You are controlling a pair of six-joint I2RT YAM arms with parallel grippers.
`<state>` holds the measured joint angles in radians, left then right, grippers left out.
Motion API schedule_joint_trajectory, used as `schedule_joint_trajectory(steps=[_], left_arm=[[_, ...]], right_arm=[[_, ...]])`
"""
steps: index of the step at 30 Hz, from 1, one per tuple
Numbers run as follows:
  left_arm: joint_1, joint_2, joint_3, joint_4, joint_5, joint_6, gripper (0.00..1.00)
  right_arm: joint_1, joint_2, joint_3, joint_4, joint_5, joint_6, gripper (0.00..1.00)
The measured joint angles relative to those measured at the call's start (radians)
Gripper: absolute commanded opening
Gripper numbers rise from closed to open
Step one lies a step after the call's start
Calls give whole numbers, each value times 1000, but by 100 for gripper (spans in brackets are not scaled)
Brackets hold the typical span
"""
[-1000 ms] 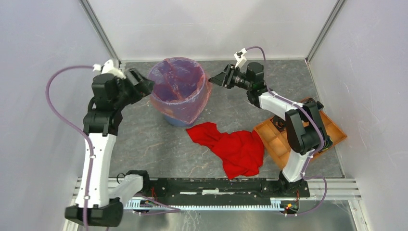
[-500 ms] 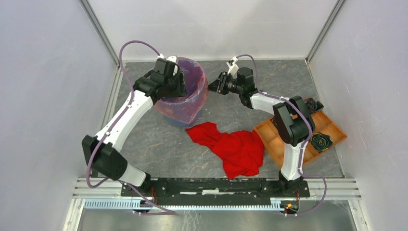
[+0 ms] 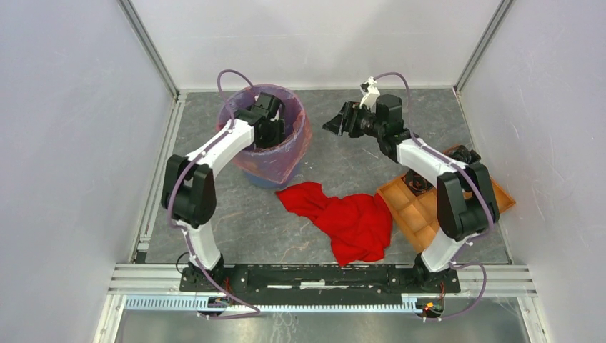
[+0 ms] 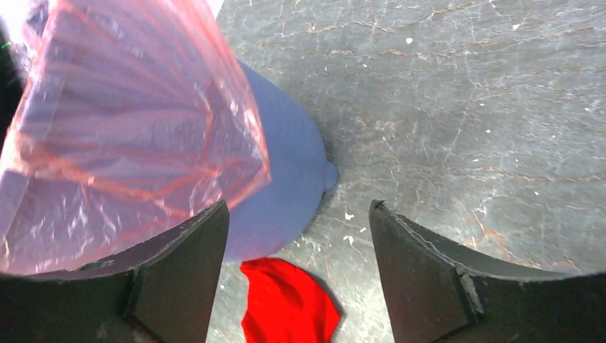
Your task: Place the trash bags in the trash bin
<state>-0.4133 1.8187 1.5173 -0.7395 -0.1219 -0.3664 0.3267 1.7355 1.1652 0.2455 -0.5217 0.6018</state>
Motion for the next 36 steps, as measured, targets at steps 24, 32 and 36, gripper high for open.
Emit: schedule_joint_trajectory(steps=[24,32,36], left_arm=[[32,-182,-16,29,58,-2,88],[32,-375,5,13,165,-2,100],[32,-473,5,11,233,-2,100]], right_arm=[[10,-212,-22,-301,195,-308,98],[93,-220,153,-409,275,-362,98],[169,-215,235,-438,320,-363,98]])
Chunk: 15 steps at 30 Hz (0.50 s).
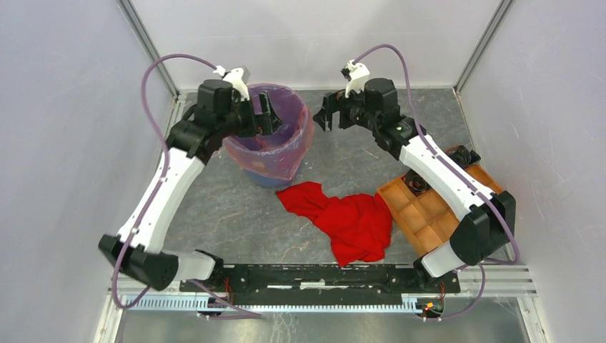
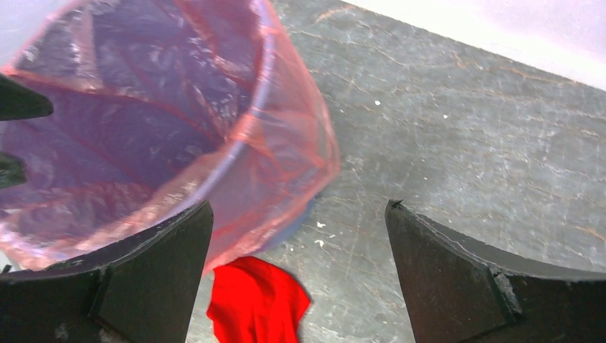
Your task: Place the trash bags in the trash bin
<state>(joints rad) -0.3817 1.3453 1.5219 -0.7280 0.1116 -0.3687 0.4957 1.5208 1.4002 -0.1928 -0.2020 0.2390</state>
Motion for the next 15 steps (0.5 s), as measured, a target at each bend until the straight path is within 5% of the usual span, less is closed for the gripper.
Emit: schedule_joint_trajectory(steps=[5,15], left_arm=[[0,-187,-15,5,-27,0,100],[1,-494,-216,-21,-431,-71,100]], right_arm=[[77,26,87,-22,77,22,98],[132,87,165,-56,120,45,98]])
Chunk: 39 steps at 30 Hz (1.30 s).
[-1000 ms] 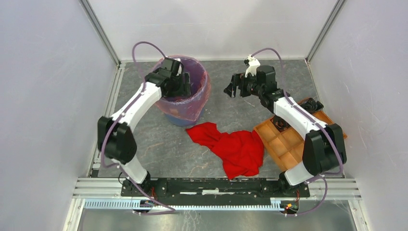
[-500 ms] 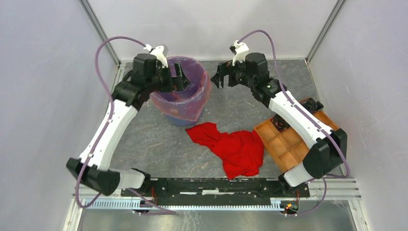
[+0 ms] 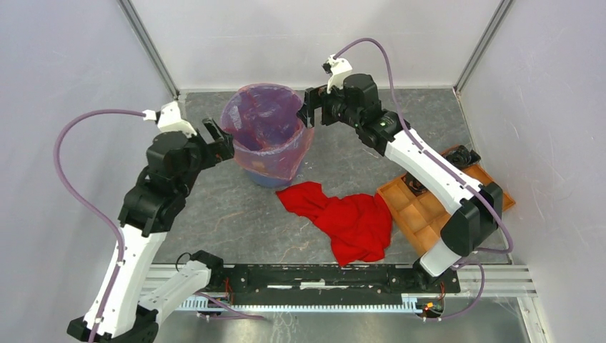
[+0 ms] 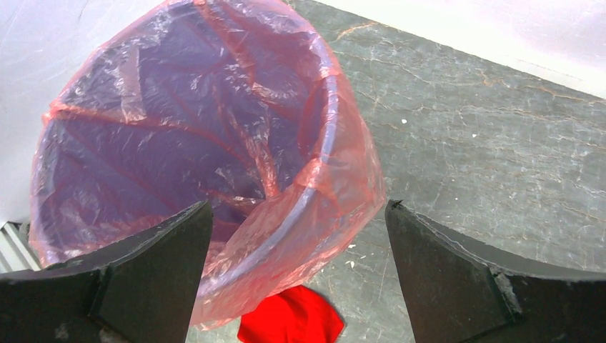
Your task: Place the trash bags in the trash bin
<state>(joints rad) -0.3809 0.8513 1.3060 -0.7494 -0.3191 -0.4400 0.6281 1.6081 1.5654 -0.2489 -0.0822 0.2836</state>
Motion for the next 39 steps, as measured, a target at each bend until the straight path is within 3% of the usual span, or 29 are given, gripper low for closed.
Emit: schedule_joint_trajectory(steps=[6,10,14,20,27,34,39], left_arm=[[0,-50,-175,-20,-38,-101,100],[0,-163,-285,4,-37,-164,100],[0,-285,-394,77,-7,-219,99],[0,-320,-541,134,40,-322,91],[0,-412,-754,191,121,-425,90],[0,-201,-887,405,290,-505,84],[0,-45,-966,590,402,-568,87]], right_arm=[[4,63,51,-11,43,15,98],[14,103,88,-19,70,26,98],[22,105,87,-15,77,37,94],[30,113,88,-15,90,47,93],[31,96,70,-5,113,43,95],[31,-32,-61,12,136,22,97],[15,-174,-241,76,104,-13,98]])
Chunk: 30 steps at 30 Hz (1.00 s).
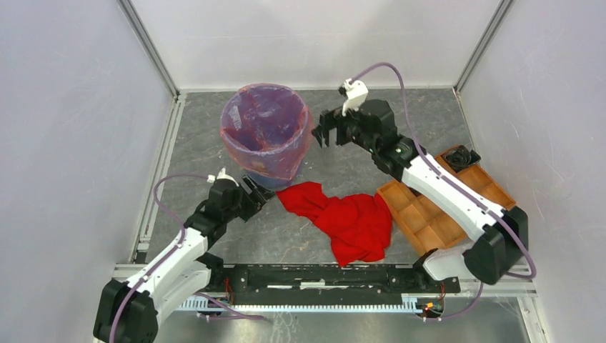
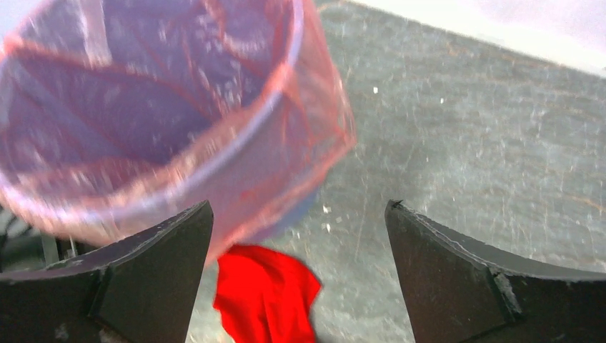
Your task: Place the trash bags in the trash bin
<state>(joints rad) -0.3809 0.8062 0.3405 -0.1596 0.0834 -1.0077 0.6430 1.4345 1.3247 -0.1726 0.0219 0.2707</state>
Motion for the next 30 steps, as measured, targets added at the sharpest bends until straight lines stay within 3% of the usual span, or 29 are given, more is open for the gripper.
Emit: schedule_joint_trajectory(steps=[5,9,12,17,23,30], left_arm=[[0,-4,-33,42,27,-22,99],[0,-113,-33,-7,-5,-23,100],[0,-215,-31,-71,-32,-23,100],[0,-361,19,-177,-47,13,100],[0,-489,166,-232,-29,112,100],[0,-526,331,-334,-29,245,100]], right_arm=[[-41,-134,-288,115,-121,-96,98],[-28,-160,-531,240,-181,-163,98],[46,-113,-653,360,-178,-161,98],[228,16,-795,695,-19,-59,98],[349,276,-738,1026,169,0,98],[378,522,-478,1150,319,48,98]])
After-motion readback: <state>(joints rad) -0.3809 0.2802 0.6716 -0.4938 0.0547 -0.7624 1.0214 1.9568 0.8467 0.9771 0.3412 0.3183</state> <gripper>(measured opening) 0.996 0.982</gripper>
